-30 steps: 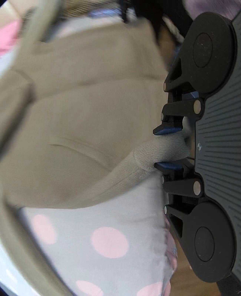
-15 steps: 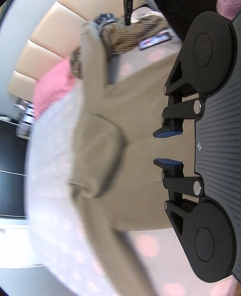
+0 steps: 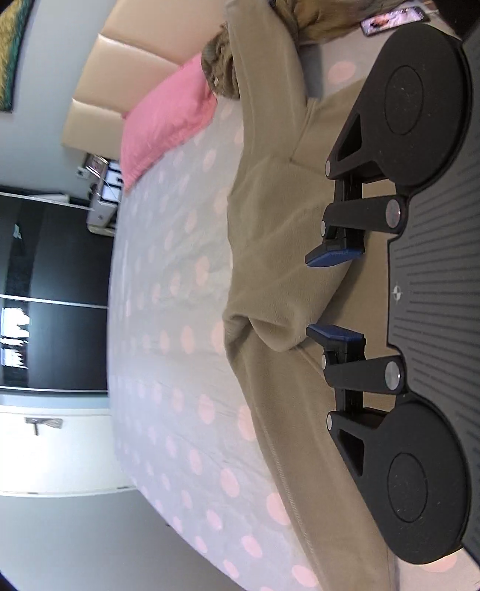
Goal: Fold clothes
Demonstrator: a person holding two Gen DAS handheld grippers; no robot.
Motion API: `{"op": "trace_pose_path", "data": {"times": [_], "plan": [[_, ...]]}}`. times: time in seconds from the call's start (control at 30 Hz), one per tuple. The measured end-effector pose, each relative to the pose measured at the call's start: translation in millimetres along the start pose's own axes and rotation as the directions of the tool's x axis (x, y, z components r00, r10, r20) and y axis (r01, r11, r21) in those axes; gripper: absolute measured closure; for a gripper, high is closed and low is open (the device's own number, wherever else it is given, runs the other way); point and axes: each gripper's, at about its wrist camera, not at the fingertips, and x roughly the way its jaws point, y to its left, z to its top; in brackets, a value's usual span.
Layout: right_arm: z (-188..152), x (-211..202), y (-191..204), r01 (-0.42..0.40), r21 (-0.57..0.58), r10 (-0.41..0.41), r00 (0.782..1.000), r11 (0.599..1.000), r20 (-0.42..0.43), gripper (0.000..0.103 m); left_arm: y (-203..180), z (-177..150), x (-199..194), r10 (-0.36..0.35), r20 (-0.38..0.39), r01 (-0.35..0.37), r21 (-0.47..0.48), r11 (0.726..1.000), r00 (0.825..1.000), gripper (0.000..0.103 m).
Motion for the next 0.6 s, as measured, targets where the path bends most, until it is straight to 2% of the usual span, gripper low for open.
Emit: {"op": "trace_pose_path", "data": {"times": [0.17, 0.3, 0.5, 0.6], "plan": [[22.9, 43.9, -43.3, 0.059, 0.191, -0.062, 0.998, 0.98, 0.007, 0.03, 9.8, 0.5, 30.1, 0.014, -0.027, -0.015, -0.023, 1.0, 1.0, 0.068], [27.7, 77.9, -65.1, 0.034, 0.331, -0.03, 0.999, 0.943, -0.016, 0.03, 10.5, -7.3, 51.3, 0.025, -0.072, -0.027, -0.024, 0.999, 0.997, 0.067], [22.8, 117.8, -81.6, 0.061, 0.422, -0.051, 0.998, 0.904, -0.035, 0.03, 4.9, -14.9, 67.4, 0.037, -0.12, -0.035, 0.013, 0.999, 0.992, 0.067], [22.9, 128.6, -86.4, 0.058, 0.416, -0.054, 0.998, 0.907, -0.021, 0.032, 2.1, -18.3, 74.1, 0.039, -0.143, -0.035, 0.028, 0.999, 0.989, 0.067]]}}
